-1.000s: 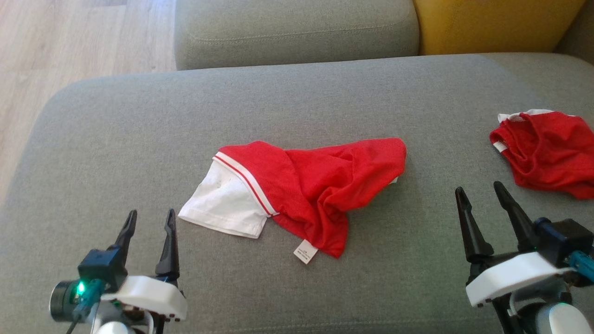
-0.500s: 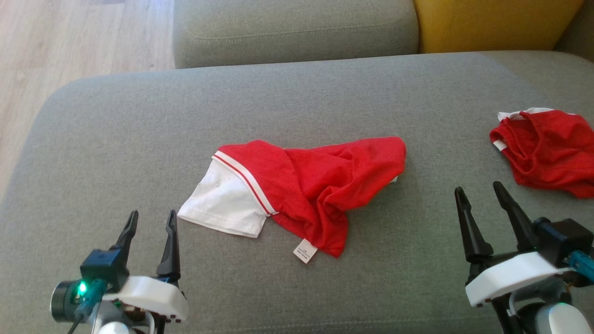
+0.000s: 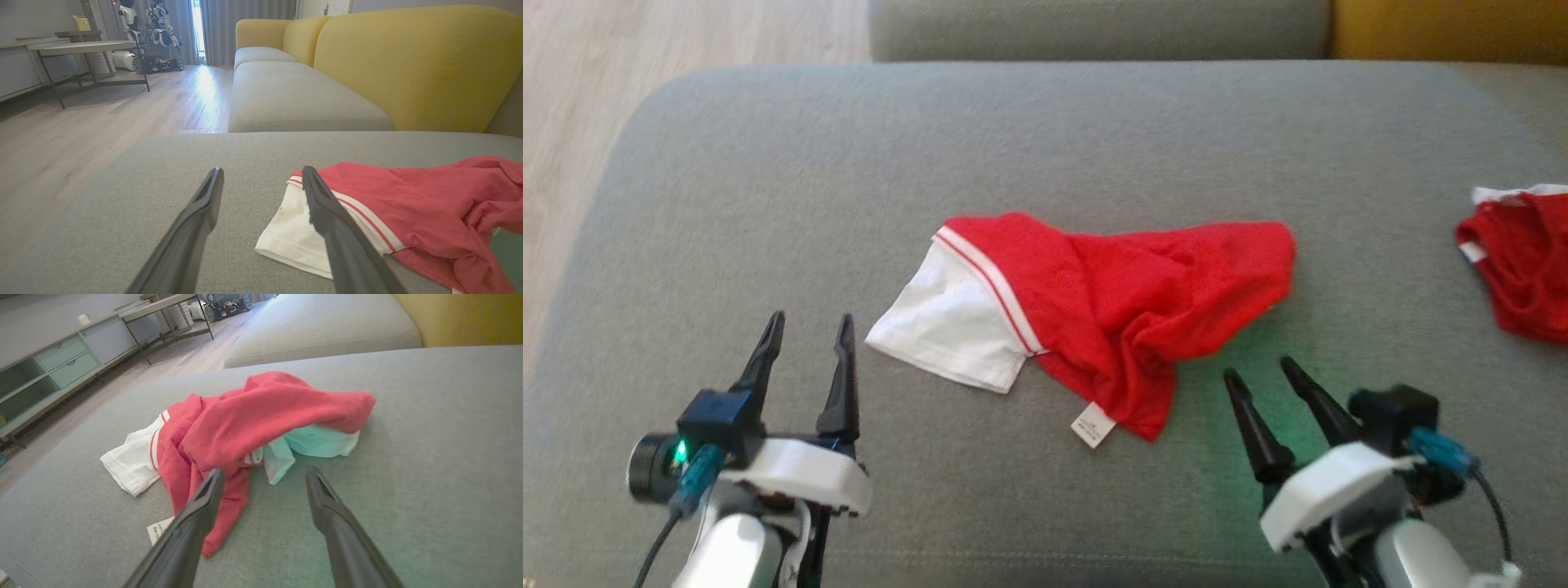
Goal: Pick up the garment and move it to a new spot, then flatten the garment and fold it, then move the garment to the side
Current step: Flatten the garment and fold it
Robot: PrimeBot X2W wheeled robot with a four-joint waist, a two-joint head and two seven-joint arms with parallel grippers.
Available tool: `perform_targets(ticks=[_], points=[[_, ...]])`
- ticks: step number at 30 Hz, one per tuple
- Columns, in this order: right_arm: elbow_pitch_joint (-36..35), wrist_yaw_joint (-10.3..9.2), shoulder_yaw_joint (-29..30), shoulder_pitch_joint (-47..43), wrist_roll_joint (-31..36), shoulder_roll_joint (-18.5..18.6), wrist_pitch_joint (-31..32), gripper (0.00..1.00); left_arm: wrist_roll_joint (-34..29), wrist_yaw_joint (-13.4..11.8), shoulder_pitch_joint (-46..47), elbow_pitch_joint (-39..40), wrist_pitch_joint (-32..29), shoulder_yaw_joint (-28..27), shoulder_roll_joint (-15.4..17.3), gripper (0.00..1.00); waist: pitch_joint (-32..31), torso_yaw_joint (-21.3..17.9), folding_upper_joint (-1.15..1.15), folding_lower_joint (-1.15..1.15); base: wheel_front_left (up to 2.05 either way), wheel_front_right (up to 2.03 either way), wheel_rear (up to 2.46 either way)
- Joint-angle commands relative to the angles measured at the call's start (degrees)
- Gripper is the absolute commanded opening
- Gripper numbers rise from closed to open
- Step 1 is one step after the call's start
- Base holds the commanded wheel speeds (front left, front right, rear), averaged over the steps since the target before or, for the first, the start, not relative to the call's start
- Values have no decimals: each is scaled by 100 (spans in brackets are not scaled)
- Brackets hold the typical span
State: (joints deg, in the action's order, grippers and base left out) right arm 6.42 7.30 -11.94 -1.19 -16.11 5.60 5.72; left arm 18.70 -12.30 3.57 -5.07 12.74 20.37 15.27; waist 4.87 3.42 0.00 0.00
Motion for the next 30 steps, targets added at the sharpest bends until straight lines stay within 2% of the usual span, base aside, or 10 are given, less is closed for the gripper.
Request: perform_targets(ticks=[1,7,8,9,10,17,23,30], points=[[-98,19,-171,355,-37,-3,-84,100,-54,36,333,155,57,-177,47,100,165,170,0,0,0,0,0],[686,19,-536,1030,-451,-97,-397,100,-123,111,654,20,142,-97,-55,100,415,413,0,0,0,0,0],[746,19,-567,1100,-481,-92,-452,95,-126,117,680,2,152,-94,-70,100,435,428,0,0,0,0,0],[793,19,-582,1158,-497,-77,-501,42,-129,121,700,-16,161,-94,-84,100,447,436,0,0,0,0,0],[814,19,-576,1201,-512,-56,-556,0,-132,123,716,-28,169,-95,-97,100,465,441,0,0,0,0,0],[398,19,-97,1165,-446,236,-716,0,-156,138,779,-56,207,-132,-143,100,553,360,0,0,0,0,0],[-315,19,485,950,-385,412,-391,0,-193,163,861,-41,219,-167,-162,100,667,239,0,0,0,0,0],[-633,19,754,1004,-442,537,-84,0,-226,197,959,-44,223,-192,-209,100,788,180,0,0,0,0,0]])
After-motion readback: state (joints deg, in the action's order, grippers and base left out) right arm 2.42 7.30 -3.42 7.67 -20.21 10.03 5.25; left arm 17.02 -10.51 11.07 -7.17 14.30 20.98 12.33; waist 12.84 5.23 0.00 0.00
